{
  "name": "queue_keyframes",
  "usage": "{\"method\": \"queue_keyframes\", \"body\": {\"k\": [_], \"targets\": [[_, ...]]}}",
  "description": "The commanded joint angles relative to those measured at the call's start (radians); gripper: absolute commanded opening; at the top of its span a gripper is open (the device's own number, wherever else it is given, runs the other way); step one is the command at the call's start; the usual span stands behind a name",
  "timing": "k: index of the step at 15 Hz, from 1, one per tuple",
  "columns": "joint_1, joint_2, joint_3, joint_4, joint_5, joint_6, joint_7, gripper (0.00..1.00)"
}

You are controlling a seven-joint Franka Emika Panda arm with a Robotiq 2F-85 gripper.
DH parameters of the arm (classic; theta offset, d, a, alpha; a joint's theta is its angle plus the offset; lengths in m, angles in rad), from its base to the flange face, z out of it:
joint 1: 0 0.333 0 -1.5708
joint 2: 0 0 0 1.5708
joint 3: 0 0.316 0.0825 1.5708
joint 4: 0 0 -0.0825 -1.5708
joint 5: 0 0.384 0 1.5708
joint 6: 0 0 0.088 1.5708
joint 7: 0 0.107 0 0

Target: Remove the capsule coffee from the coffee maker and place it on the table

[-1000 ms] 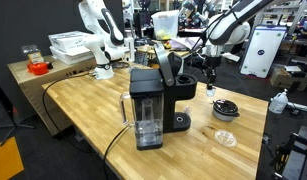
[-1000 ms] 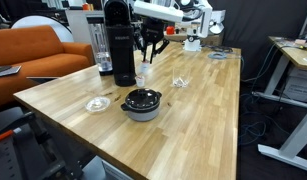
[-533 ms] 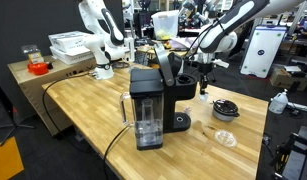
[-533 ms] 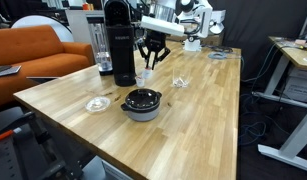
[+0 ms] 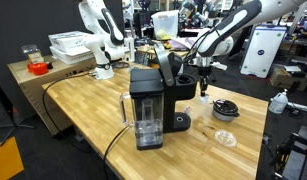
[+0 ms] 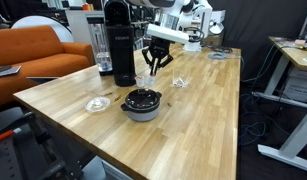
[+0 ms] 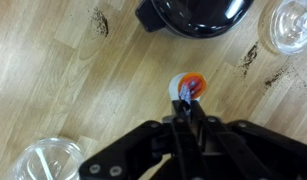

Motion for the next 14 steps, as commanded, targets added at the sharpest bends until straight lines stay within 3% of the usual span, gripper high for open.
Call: {"method": "queue_keyframes", "body": {"k": [1,7,9,10,11,14], "targets": [[-0.030,0.055,0.025,0.075,-0.022,-0.064,-0.024,0.03],[-0.052,0.151,0.045,0.149,0.003,-0.080,-0.046,0.03],[-0.070,0.162,0.066,0.165,0.028,-0.077,-0.057,0.21],[-0.079,0.157,0.076,0.169,0.042,-0.076,-0.063,0.37],[-0.085,0.149,0.084,0.174,0.053,-0.076,-0.064,0.40],[-0.093,0.113,0.098,0.184,0.070,-0.085,-0.065,0.61]]}}
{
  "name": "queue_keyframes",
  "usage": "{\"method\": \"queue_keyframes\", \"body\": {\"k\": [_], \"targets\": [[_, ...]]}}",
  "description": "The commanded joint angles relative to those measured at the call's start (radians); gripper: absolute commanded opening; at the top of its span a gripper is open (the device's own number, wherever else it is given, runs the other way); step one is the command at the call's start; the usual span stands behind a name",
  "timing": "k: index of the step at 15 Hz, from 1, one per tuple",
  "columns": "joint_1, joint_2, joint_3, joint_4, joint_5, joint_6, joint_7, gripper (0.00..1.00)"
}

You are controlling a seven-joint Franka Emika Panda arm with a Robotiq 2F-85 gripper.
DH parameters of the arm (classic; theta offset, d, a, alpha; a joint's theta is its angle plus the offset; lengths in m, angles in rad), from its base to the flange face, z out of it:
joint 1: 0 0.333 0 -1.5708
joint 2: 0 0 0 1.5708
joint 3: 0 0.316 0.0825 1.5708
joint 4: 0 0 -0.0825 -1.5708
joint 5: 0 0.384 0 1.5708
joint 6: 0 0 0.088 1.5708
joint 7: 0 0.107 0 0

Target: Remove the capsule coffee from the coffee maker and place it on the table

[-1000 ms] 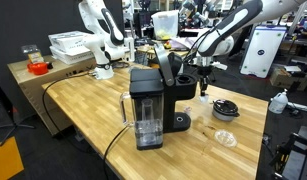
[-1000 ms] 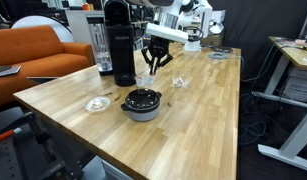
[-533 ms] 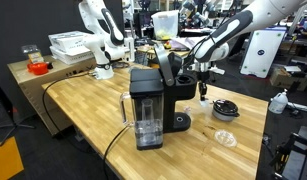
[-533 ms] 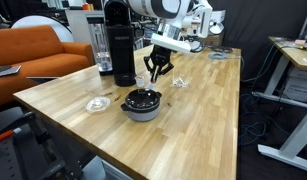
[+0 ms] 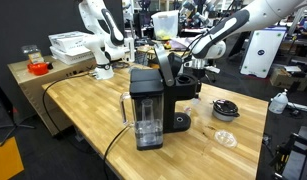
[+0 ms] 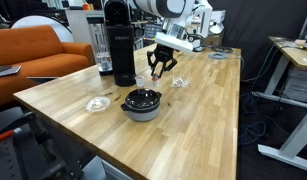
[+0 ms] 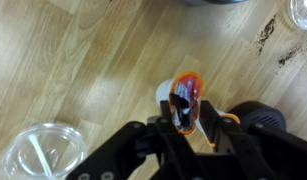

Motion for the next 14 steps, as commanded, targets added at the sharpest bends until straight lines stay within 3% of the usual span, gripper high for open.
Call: {"method": "queue_keyframes", "body": {"k": [1,6,10,14], "targets": [[-0.030,-0.037,0.031,0.012,0.026,-0.045,-0.028,0.68],[-0.032,-0.050,0.026,0.009,0.030,-0.093,-0.031,1.00],[-0.022,-0.122,0.035,-0.067,0.027,-0.085,-0.047,1.00],[-0.004,-0.287,0.048,-0.229,0.045,-0.052,-0.027,1.00]]}}
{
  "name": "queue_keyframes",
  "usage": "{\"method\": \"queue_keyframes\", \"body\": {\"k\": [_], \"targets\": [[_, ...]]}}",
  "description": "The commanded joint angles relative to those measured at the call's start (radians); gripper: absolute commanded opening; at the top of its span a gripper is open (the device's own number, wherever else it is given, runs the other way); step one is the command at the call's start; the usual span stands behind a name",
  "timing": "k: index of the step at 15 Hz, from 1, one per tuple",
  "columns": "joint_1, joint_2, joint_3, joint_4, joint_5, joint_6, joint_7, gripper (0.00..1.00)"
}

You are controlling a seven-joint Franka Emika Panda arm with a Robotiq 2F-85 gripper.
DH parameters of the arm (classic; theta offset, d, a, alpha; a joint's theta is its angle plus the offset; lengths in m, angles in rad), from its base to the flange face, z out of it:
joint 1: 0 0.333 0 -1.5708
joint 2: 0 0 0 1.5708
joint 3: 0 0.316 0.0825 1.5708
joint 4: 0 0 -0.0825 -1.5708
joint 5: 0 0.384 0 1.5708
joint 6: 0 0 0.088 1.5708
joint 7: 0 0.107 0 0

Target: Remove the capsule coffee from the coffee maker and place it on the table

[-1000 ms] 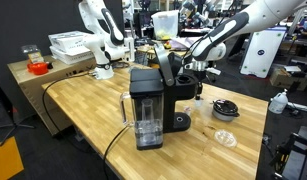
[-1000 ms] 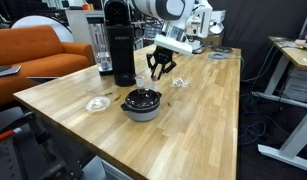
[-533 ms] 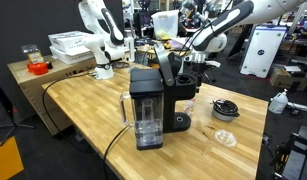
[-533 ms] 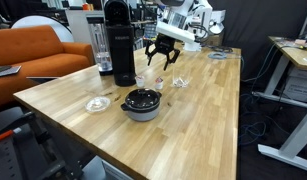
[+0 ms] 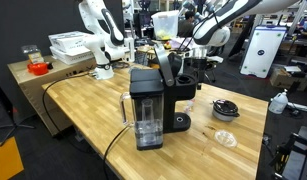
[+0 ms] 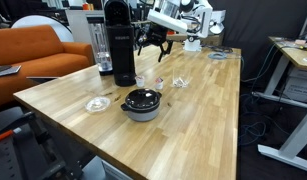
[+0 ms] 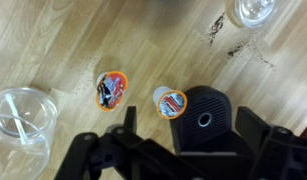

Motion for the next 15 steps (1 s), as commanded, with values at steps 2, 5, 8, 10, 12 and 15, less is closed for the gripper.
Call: {"method": "queue_keyframes", "body": {"k": [2,5,8,10,12,15], "targets": [[0.015,-0.232,-0.002,-0.246,0.052,0.050,0.001,1.00],[0.031,-0.375,-0.015,-0.385,0.079,0.049,0.000,1.00],[0.045,-0.540,-0.032,-0.532,0.095,0.036,-0.026,1.00],[0.062,-0.663,-0.051,-0.612,0.094,-0.006,-0.066,1.00],[0.088,-0.803,-0.081,-0.674,0.076,-0.087,-0.107,1.00],[0.139,-1.023,-0.132,-0.740,0.056,-0.202,-0.101,1.00]]}}
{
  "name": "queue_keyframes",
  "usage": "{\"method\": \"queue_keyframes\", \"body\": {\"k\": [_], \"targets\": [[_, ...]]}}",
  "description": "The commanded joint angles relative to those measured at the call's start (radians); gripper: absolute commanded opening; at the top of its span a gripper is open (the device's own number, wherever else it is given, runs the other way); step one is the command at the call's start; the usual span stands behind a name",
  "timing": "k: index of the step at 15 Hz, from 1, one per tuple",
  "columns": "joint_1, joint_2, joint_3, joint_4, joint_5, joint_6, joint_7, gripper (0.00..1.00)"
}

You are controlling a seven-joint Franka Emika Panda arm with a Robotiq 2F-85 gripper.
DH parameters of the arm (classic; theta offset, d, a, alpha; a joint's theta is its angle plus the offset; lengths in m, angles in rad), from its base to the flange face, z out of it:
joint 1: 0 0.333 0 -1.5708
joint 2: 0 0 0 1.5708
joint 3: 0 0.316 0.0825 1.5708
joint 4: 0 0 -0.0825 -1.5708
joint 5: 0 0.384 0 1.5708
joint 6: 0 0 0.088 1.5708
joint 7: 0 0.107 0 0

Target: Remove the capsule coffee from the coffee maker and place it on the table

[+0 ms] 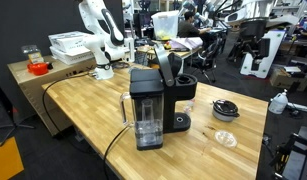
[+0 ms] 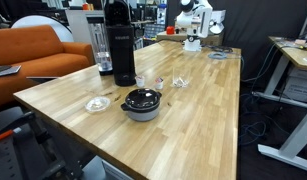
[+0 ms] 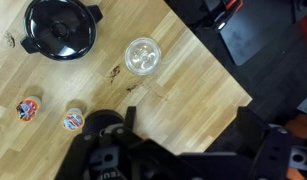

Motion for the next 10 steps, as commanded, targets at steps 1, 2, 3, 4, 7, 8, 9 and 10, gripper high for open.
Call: {"method": "queue_keyframes", "body": {"k": [1,2,3,4,7,8,9,10], "targets": [[0.067,-0.069,-0.064,-0.020,-0.014,-0.034,0.012,1.00],[0.081,-0.135,-0.075,-0.042,-0.016,-0.059,0.014,1.00],[0.089,-0.178,-0.082,-0.063,-0.018,-0.062,0.016,1.00],[0.091,-0.195,-0.085,-0.079,-0.018,-0.061,0.017,1.00],[0.090,-0.174,-0.084,-0.087,-0.017,-0.054,0.015,1.00],[0.090,-0.170,-0.085,-0.087,-0.017,-0.053,0.015,1.00],[0.090,-0.169,-0.085,-0.087,-0.017,-0.053,0.015,1.00],[0.090,-0.170,-0.085,-0.086,-0.017,-0.053,0.015,1.00]]}}
